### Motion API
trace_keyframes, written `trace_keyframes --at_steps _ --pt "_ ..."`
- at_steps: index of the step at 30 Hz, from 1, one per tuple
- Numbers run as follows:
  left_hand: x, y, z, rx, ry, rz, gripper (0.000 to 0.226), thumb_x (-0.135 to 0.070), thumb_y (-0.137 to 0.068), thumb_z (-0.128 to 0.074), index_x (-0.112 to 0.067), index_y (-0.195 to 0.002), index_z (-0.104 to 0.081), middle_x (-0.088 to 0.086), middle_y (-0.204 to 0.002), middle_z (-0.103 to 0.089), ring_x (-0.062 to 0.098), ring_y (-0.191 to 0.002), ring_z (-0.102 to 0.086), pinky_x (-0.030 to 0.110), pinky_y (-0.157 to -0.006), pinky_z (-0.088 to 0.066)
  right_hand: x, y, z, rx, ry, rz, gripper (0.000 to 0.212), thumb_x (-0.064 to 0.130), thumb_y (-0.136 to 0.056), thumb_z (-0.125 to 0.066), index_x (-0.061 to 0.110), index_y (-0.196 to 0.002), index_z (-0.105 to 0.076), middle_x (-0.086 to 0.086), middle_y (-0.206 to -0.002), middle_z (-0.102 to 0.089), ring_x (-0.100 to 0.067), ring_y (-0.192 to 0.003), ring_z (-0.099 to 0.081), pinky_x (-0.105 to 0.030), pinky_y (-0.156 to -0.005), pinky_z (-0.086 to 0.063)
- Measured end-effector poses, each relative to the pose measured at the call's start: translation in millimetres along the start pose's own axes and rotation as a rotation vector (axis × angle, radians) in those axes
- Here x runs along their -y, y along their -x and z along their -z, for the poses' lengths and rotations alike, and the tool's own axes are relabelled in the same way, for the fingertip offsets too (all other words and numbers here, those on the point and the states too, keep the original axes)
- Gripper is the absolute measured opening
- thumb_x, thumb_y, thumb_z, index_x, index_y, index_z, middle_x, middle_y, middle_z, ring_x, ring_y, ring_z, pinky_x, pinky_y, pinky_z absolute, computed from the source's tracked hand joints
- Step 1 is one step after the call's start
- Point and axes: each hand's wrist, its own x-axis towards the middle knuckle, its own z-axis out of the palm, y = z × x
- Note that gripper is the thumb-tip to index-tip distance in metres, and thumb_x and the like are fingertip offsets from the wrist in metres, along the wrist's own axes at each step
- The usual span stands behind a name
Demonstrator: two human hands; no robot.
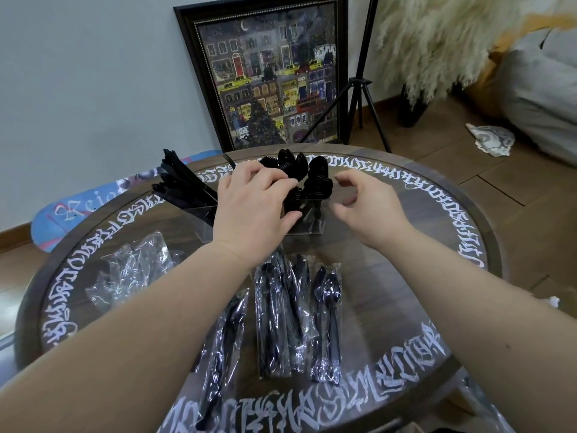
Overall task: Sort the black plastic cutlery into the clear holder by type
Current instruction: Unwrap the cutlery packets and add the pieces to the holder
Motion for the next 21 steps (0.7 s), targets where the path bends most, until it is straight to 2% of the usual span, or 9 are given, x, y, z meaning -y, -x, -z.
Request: trace_keyframes --at_steps 2,7,10,12,15,17,21 --pt "-1 7 5 -0.005 0.006 0.002 0.049 -0.042 -0.070 -0.078 -0.021 -0.112 -0.068 -0.004 -0.113 -0.064 0.025 -0.110 -0.041 0.044 -0.083 -0.038 2 13 2 -0.026 0.001 -0.014 0.053 0.022 -0.084 -0.068 0.021 -0.133 -0.049 0.004 -0.127 -0.057 -0.015 -0.098 -0.059 -0.026 -0.087 -0.043" --pt "-8 44 20 0.025 0.018 0.016 0.046 -0.045 -0.072 -0.072 -0.021 -0.111 -0.068 -0.005 -0.114 -0.064 0.024 -0.109 -0.041 0.043 -0.083 -0.038 16 51 2 -0.010 -0.012 -0.013 0.050 0.025 -0.083 -0.069 0.023 -0.129 -0.051 0.006 -0.119 -0.056 -0.011 -0.084 -0.059 -0.026 -0.081 -0.045" --pt "-14 72 28 0.155 0.020 0.069 0.045 -0.047 -0.071 -0.072 -0.022 -0.109 -0.070 -0.006 -0.113 -0.065 0.025 -0.110 -0.045 0.044 -0.084 -0.040 22 70 -4 0.085 0.041 -0.017 0.041 0.028 -0.081 -0.070 0.022 -0.119 -0.057 0.004 -0.112 -0.060 -0.015 -0.091 -0.060 -0.030 -0.084 -0.046" --pt "-20 89 36 0.312 0.042 0.145 0.048 -0.051 -0.076 -0.070 -0.026 -0.117 -0.066 -0.008 -0.122 -0.060 0.024 -0.118 -0.042 0.044 -0.091 -0.037 22 82 -9 0.169 0.126 -0.048 0.031 0.032 -0.080 -0.070 0.021 -0.108 -0.061 0.003 -0.105 -0.064 -0.018 -0.097 -0.059 -0.031 -0.086 -0.047" --pt "-32 111 42 0.505 0.023 0.199 0.056 -0.059 -0.085 -0.055 -0.035 -0.135 -0.049 -0.012 -0.142 -0.042 0.019 -0.133 -0.028 0.043 -0.104 -0.030 18 96 -11 0.265 0.269 -0.136 0.024 0.035 -0.081 -0.066 0.013 -0.088 -0.063 -0.003 -0.087 -0.067 -0.024 -0.087 -0.062 -0.034 -0.075 -0.052" --pt "-40 121 44 0.577 0.017 0.204 0.058 -0.060 -0.088 -0.050 -0.037 -0.140 -0.040 -0.011 -0.149 -0.033 0.020 -0.138 -0.022 0.044 -0.108 -0.027 13 103 -14 0.343 0.351 -0.195 0.032 0.040 -0.084 -0.063 0.008 -0.080 -0.062 -0.006 -0.076 -0.065 -0.026 -0.076 -0.061 -0.032 -0.065 -0.049" --pt "-49 136 44 0.642 0.012 0.209 0.059 -0.058 -0.092 -0.043 -0.037 -0.145 -0.028 -0.007 -0.156 -0.021 0.023 -0.141 -0.018 0.047 -0.109 -0.027 2 120 -24 0.440 0.404 -0.272 0.050 0.055 -0.085 -0.059 0.012 -0.060 -0.051 -0.002 -0.059 -0.053 -0.021 -0.059 -0.053 -0.027 -0.050 -0.036"
